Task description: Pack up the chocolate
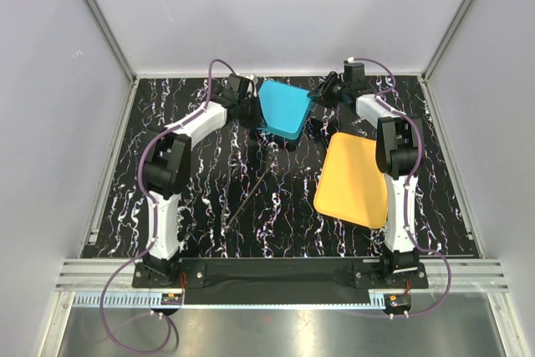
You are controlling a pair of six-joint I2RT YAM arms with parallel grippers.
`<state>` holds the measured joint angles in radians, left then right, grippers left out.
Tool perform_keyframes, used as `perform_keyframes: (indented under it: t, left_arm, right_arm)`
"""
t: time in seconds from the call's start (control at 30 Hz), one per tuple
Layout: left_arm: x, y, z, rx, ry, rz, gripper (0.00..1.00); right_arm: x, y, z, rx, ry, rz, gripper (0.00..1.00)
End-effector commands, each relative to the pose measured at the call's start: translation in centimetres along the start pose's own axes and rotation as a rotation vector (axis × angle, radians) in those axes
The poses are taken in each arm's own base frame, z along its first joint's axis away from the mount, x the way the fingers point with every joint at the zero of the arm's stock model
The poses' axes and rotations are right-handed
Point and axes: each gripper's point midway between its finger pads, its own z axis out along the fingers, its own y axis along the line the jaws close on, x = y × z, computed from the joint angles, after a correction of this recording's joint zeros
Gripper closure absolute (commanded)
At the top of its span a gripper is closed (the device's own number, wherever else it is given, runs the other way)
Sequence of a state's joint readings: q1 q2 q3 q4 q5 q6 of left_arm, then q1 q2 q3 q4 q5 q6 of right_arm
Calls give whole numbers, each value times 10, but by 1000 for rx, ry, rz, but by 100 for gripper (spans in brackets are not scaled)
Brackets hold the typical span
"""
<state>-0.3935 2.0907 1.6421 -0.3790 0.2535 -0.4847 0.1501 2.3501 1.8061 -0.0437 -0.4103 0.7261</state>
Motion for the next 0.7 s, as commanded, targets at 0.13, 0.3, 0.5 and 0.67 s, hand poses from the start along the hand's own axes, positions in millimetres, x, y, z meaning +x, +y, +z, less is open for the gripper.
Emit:
perform_keyframes:
  t: [0.13,0.3,0.5,0.67]
  left_arm:
    - [-14,-2,10,6,-46,-46,85]
    - [-8,-8,19,18,-34,-71,86]
    - [-12,-18,21,60,-61,-84,86]
    - [-22,-23,20,71,-82,-77,86]
  right_arm:
    - [4,-7,3,12,-4,7,59]
    - [3,-7,3,8,-8,21,59]
    - [4,0,-2,-10,-2,12,57]
    - [-3,10,-9,-22,-20,-4,55]
